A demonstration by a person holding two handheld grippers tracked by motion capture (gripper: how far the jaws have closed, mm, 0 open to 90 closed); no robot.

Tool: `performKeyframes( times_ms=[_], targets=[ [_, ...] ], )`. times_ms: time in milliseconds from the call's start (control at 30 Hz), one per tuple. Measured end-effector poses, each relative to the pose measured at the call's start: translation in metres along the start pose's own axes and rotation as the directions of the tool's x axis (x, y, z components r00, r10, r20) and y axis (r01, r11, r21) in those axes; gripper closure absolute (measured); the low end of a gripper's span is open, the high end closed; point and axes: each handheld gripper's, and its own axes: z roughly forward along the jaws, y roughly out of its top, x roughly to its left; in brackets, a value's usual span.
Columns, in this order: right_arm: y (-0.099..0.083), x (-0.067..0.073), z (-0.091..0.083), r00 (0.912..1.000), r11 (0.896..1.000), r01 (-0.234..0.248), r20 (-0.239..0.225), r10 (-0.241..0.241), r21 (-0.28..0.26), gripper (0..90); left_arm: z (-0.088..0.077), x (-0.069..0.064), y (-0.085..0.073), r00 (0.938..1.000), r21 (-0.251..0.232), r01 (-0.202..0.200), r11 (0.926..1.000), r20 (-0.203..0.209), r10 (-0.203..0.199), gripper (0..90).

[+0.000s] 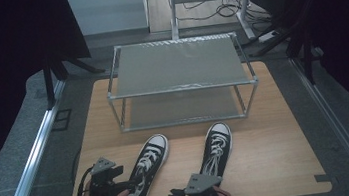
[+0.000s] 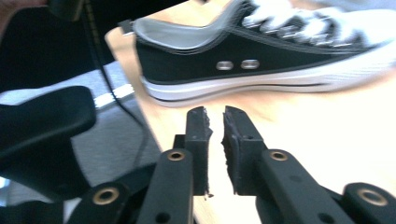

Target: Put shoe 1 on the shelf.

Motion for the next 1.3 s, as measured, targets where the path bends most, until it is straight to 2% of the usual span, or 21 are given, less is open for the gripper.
performKeyframes(
  times_ms=[67, 167, 200, 233, 400, 433, 500, 567, 600, 633, 667, 767, 800, 833, 900, 967, 1000, 1067, 1100, 1200, 1300],
  targets=[
    [-0.001, -0.005, -0.018, 0.9999, 1.0, -0.007, 0.014, 0.007, -0.027, 76.3, 0.002, 0.0, 0.002, 1.0, 0.015, -0.002, 0.9999, 0.004, 0.002, 18.3],
    [-0.002, -0.015, -0.04, 0.9984, 0.998, -0.014, 0.053, 0.017, -0.056, 73.8, 0.012, 0.0, 0.008, 0.9997, 0.089, -0.015, 0.9959, -0.018, 0.016, 17.3],
    [-0.002, -0.015, -0.04, 0.9984, 0.998, -0.014, 0.053, 0.017, -0.056, 73.8, 0.012, 0.0, 0.008, 0.9997, 0.089, -0.015, 0.9959, -0.018, 0.016, 16.5],
    [-0.004, -0.023, -0.051, 0.9961, 0.997, -0.024, 0.083, 0.029, -0.07, 72.7, 0.018, -0.002, 0.01, 0.9996, 0.12, -0.014, 0.9927, -0.022, 0.017, 16.2],
    [-0.01, -0.042, -0.071, 0.9874, 0.993, -0.064, 0.138, 0.077, -0.101, 69.3, 0.027, -0.001, 0.016, 0.9997, 0.165, -0.019, 0.9861, -0.011, 0.022, 15.0],
    [-0.012, -0.045, -0.074, 0.9853, 0.992, -0.069, 0.149, 0.084, -0.103, 68.7, 0.031, -0.001, 0.018, 0.9996, 0.193, -0.023, 0.9809, -0.014, 0.026, 14.6],
    [-0.015, -0.05, -0.079, 0.9811, 0.991, -0.079, 0.168, 0.096, -0.109, 67.3, 0.035, 0.0, 0.02, 0.9993, 0.216, -0.025, 0.9762, -0.021, 0.03, 14.6],
    [-0.017, -0.053, -0.081, 0.9788, 0.99, -0.085, 0.177, 0.104, -0.112, 66.9, 0.037, 0.0, 0.021, 0.9992, 0.229, -0.024, 0.9731, -0.026, 0.031, 14.4],
    [-0.02, -0.058, -0.084, 0.9744, 0.988, -0.099, 0.19, 0.12, -0.116, 65.9, 0.042, 0.001, 0.022, 0.9989, 0.262, -0.027, 0.9648, -0.031, 0.036, 14.2],
    [-0.02, -0.058, -0.084, 0.9744, 0.988, -0.099, 0.19, 0.12, -0.116, 65.9, 0.042, 0.001, 0.022, 0.9989, 0.262, -0.027, 0.9648, -0.031, 0.036, 14.1],
    [-0.022, -0.061, -0.086, 0.9709, 0.987, -0.11, 0.2, 0.132, -0.118, 64.8, 0.045, 0.0, 0.023, 0.9987, 0.283, -0.034, 0.9584, -0.027, 0.043, 13.7],
    [-0.024, -0.063, -0.087, 0.9671, 0.987, -0.115, 0.214, 0.138, -0.117, 64.0, 0.05, -0.003, 0.025, 0.9983, 0.315, -0.046, 0.9479, -0.02, 0.055, 11.5],
    [-0.024, -0.063, -0.087, 0.9671, 0.987, -0.115, 0.214, 0.138, -0.117, 64.0, 0.05, -0.003, 0.025, 0.9983, 0.315, -0.046, 0.9479, -0.02, 0.055, 11.0],
    [-0.025, -0.064, -0.088, 0.9656, 0.987, -0.115, 0.22, 0.138, -0.114, 64.0, 0.054, -0.004, 0.026, 0.9978, 0.33, -0.049, 0.9429, -0.025, 0.061, 10.9],
    [-0.025, -0.065, -0.088, 0.9645, 0.987, -0.116, 0.225, 0.139, -0.112, 63.8, 0.057, -0.005, 0.028, 0.9976, 0.342, -0.048, 0.9383, -0.03, 0.062, 8.5],
    [-0.026, -0.065, -0.087, 0.9629, 0.988, -0.112, 0.233, 0.136, -0.11, 63.7, 0.058, -0.005, 0.029, 0.9973, 0.345, -0.047, 0.9376, -0.037, 0.063, 8.5],
    [-0.026, -0.065, -0.087, 0.9627, 0.988, -0.112, 0.235, 0.134, -0.108, 63.6, 0.062, -0.005, 0.032, 0.9969, 0.359, -0.039, 0.9324, -0.05, 0.06, 8.5],
    [-0.027, -0.065, -0.086, 0.9626, 0.988, -0.112, 0.235, 0.134, -0.106, 63.5, 0.066, -0.004, 0.033, 0.9957, 0.372, -0.027, 0.9279, -0.072, 0.058, 8.5],
    [-0.027, -0.065, -0.086, 0.9626, 0.988, -0.112, 0.235, 0.134, -0.106, 63.5, 0.066, -0.004, 0.033, 0.9957, 0.372, -0.027, 0.9279, -0.072, 0.058, 8.5],
    [-0.028, -0.066, -0.085, 0.9611, 0.989, -0.112, 0.242, 0.133, -0.098, 62.9, 0.073, -0.001, 0.034, 0.9941, 0.399, -0.017, 0.917, -0.092, 0.058, 8.5],
    [-0.028, -0.067, -0.085, 0.9604, 0.989, -0.114, 0.244, 0.135, -0.098, 62.9, 0.077, -0.001, 0.034, 0.994, 0.41, -0.013, 0.9118, -0.094, 0.056, 8.5]
  ],
)
